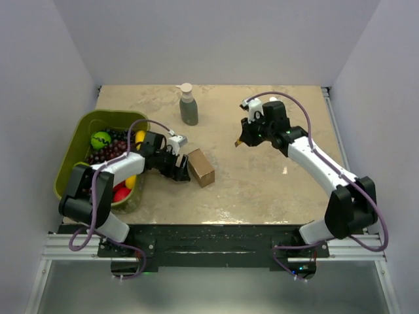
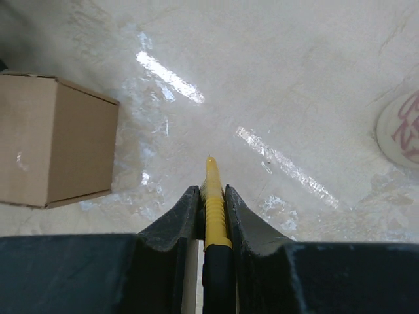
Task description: Unpack the express box
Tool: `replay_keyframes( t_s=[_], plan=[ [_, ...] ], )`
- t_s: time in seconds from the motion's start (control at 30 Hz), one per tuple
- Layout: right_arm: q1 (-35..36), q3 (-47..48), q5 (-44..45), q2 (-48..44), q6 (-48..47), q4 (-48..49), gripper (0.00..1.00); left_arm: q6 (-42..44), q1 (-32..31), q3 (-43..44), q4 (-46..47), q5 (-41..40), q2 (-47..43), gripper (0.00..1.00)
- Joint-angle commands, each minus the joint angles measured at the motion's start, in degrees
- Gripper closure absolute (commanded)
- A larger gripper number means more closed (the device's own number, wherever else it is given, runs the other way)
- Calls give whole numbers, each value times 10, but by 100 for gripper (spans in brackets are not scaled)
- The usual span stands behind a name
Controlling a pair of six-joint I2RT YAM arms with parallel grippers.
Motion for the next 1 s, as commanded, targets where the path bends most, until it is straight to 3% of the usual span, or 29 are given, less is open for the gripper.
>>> replay_keyframes(
  t_s=[0.0, 0.13, 0.33, 0.57, 0.73, 0.97],
  plan=[
    [2, -1, -11, -75, -44, 8, 100, 86, 16, 71, -100, -14, -42, 14],
    [29, 4, -16, -97, -85, -78, 100, 143, 16, 129, -167, -23, -45, 12],
    [92, -90, -138, -152, -161, -119, 100, 123, 16, 188, -106, -26, -33, 12],
    [117, -52, -186, -86, -242, -159, 100, 145, 18, 264, -107, -105, 15, 11],
    [119, 4, -191, -17, -175, -94, 100, 117, 18, 247, -102, -81, 32, 11],
    [121, 72, -94, 44, -128, -29, 100, 73, 24, 189, -95, 22, 10, 11]
  ],
)
